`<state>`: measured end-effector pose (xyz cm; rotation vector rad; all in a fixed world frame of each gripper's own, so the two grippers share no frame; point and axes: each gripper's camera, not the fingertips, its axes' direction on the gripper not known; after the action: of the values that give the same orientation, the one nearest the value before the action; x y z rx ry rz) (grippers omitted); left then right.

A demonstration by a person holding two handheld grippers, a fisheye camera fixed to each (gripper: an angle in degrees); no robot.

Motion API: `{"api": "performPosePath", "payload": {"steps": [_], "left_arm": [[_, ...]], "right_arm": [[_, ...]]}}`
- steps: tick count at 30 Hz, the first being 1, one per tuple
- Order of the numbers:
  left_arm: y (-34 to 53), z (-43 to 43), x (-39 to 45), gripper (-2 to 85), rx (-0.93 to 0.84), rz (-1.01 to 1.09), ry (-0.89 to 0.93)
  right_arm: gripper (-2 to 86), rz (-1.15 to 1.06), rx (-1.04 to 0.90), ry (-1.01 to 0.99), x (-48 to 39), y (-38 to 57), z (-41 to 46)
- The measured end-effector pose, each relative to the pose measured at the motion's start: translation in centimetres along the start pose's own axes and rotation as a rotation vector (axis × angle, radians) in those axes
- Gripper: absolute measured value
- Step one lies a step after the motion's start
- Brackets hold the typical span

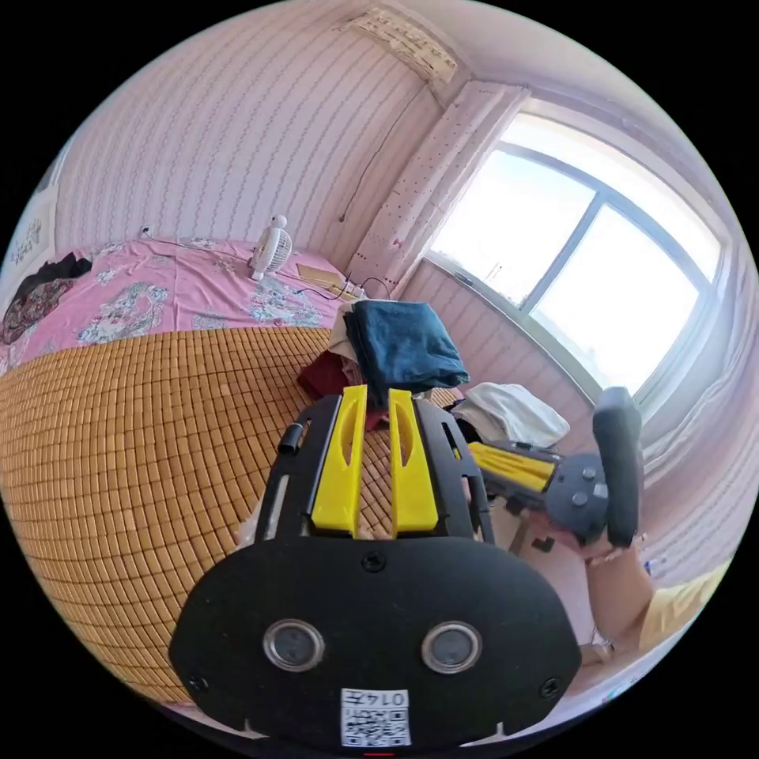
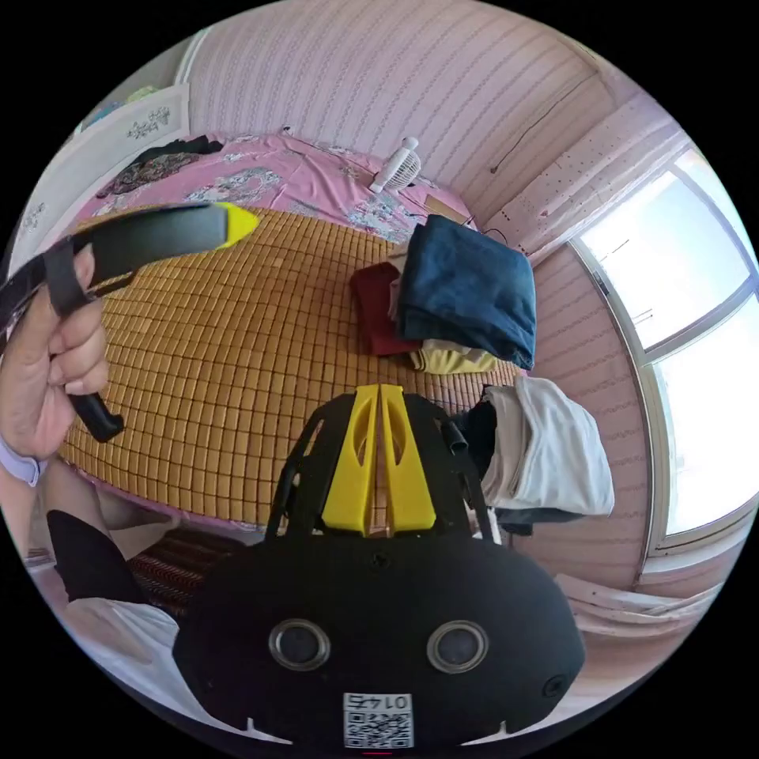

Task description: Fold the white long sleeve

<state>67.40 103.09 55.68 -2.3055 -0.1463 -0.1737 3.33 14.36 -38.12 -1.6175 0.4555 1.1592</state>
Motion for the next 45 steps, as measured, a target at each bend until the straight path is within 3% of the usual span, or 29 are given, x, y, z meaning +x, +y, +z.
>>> {"api": "performPosePath", "payload": {"steps": [3,9,11,15,31,40,45], "left_arm": [[2.8,-4.4,3.1,5.1,0.009,-0.034,0.044],[5.7,-9.8,9.6,4.9,0.011,-0.03,0.166],[6.2,-10.4,11.4,4.7,-0.002,-0.013,0.172],[6.3,-11.5,15.8,3.3,-0.015,0.004,0.23],[1.1,-9.8,39.5,-0.9,-0.02,0.509,0.036],[-3.6,-3.1,44.6,-0.6,-0.099,0.443,0.026],[-6.9,1.4,46.0,3.0,-0.129,0.434,0.14]], "right_arm": [[-0.9,-0.028,0.051,-0.022,-5.7,4.4,-4.5],[-1.0,-0.013,0.056,0.389,-11.7,11.5,-8.7],[-1.0,0.036,0.072,0.429,-11.5,13.2,-9.6],[-1.0,0.085,0.084,0.379,-10.2,15.8,-11.2],[-1.0,0.491,0.151,0.1,1.6,23.1,-12.5],[-1.0,0.684,0.07,0.167,8.5,23.8,-9.6],[-1.0,0.699,0.087,0.113,14.0,22.8,-8.6]]}}
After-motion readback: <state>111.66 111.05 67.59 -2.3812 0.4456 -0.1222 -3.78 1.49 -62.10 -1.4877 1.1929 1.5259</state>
